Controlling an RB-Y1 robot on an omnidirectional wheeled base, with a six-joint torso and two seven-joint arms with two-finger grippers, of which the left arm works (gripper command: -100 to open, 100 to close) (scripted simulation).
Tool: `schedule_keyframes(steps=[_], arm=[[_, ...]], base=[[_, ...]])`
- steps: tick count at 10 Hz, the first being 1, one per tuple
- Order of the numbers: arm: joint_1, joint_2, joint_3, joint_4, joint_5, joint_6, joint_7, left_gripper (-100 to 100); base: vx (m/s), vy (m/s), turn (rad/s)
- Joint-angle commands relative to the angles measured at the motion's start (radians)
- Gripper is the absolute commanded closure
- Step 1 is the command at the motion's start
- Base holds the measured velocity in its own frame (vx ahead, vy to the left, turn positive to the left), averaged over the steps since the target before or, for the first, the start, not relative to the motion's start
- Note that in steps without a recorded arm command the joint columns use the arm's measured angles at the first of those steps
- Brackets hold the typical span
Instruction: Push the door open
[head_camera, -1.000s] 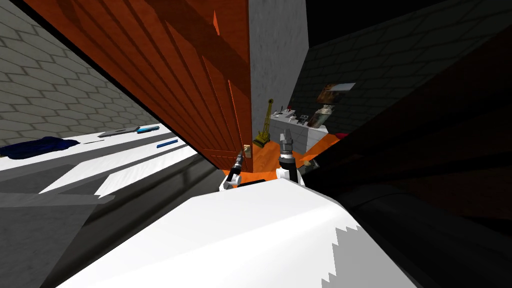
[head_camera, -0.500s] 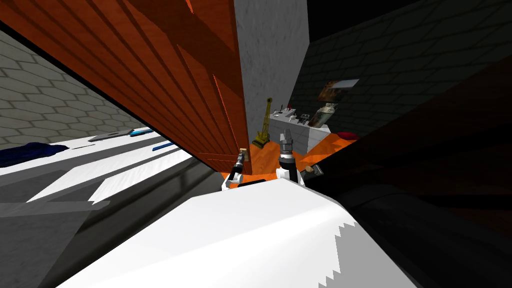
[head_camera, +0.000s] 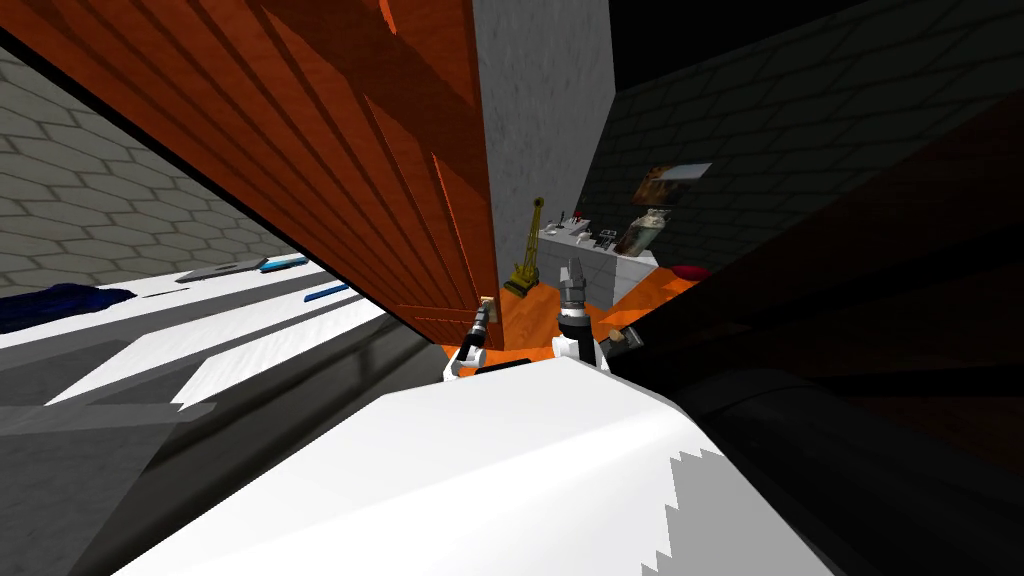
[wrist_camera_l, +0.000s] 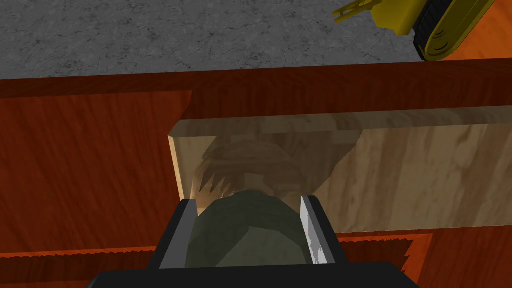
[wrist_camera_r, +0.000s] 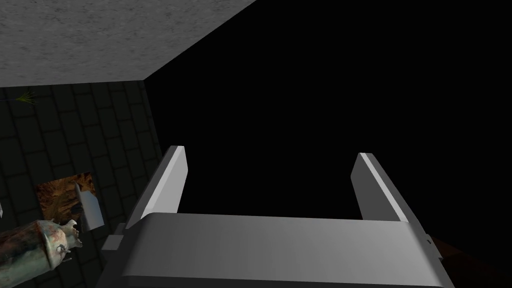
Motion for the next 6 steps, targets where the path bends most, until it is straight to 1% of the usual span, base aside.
schedule_keyframes(steps=[1,2,3,4,6], arm=[[0.015,0.02,-0.019,-0.013,0.01,-0.001,-0.014,100],[0.023,0.028,-0.029,-0.02,0.016,-0.001,-0.022,100],[0.038,0.041,-0.048,-0.033,0.026,-0.002,-0.035,100],[0.049,0.048,-0.062,-0.042,0.033,-0.002,-0.046,100],[0.073,0.059,-0.092,-0.063,0.05,-0.003,-0.068,100]], base=[[0.083,-0.025,0.165],[0.135,-0.065,0.192],[0.202,-0.088,0.265],[0.218,-0.085,0.272],[0.208,-0.062,0.215]])
